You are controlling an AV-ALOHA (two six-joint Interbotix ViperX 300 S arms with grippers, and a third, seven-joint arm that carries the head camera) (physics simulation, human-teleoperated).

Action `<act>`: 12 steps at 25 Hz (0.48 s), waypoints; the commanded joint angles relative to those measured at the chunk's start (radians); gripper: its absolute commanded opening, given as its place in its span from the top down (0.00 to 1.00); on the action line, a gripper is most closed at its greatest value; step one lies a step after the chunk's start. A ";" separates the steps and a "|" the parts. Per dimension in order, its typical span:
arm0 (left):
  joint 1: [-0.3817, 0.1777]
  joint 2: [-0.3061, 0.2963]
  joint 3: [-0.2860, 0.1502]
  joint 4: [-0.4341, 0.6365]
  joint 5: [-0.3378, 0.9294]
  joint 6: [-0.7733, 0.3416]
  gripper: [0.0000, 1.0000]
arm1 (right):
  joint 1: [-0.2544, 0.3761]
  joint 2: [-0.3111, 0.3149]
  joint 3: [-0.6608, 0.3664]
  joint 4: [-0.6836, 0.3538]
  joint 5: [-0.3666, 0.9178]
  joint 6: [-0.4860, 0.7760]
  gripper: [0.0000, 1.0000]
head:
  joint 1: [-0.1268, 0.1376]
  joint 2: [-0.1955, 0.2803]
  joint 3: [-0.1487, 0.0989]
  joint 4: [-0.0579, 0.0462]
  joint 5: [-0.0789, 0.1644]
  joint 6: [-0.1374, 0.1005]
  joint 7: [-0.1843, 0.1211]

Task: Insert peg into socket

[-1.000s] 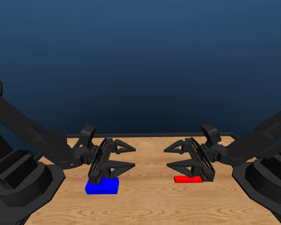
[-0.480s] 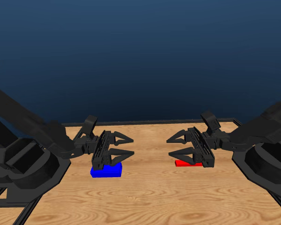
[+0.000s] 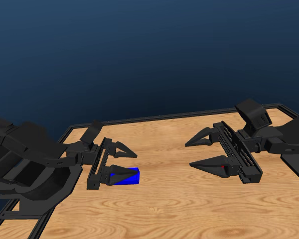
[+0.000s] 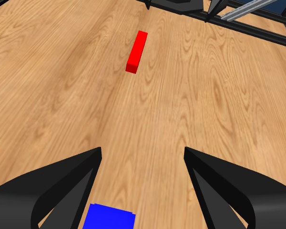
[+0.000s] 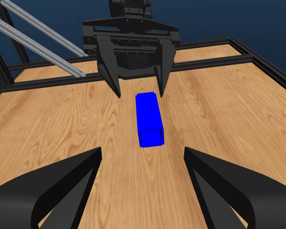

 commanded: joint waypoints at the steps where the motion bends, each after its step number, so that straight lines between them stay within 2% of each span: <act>1: 0.021 -0.015 -0.023 0.033 0.169 -0.018 0.00 | -0.011 -0.007 -0.041 -0.024 -0.008 -0.006 0.00 | -0.001 0.064 -0.055 0.003 -0.015 0.013 0.006; 2: 0.039 -0.020 -0.010 0.041 0.179 -0.032 0.00 | -0.013 -0.004 -0.043 -0.029 -0.007 -0.008 0.00 | 0.000 0.082 -0.066 0.004 -0.016 0.015 0.007; 4: 0.046 -0.025 -0.014 0.059 0.208 -0.048 0.00 | -0.014 -0.008 -0.048 -0.039 -0.009 -0.004 0.00 | 0.002 0.110 -0.082 0.006 -0.019 0.021 0.008; 10: 0.072 -0.026 -0.006 0.115 0.292 -0.105 0.00 | -0.003 -0.023 -0.044 -0.040 0.000 -0.021 0.00 | 0.009 0.152 -0.108 0.008 -0.016 0.027 0.006; 11: 0.078 -0.017 -0.013 0.119 0.276 -0.103 0.00 | -0.001 -0.026 -0.048 -0.039 0.003 -0.023 0.00 | 0.010 0.155 -0.110 0.008 -0.016 0.026 0.005; 12: 0.078 -0.003 -0.002 0.123 0.284 -0.116 0.00 | 0.003 -0.028 -0.042 -0.034 0.008 -0.029 0.00 | 0.010 0.159 -0.112 0.008 -0.016 0.026 0.001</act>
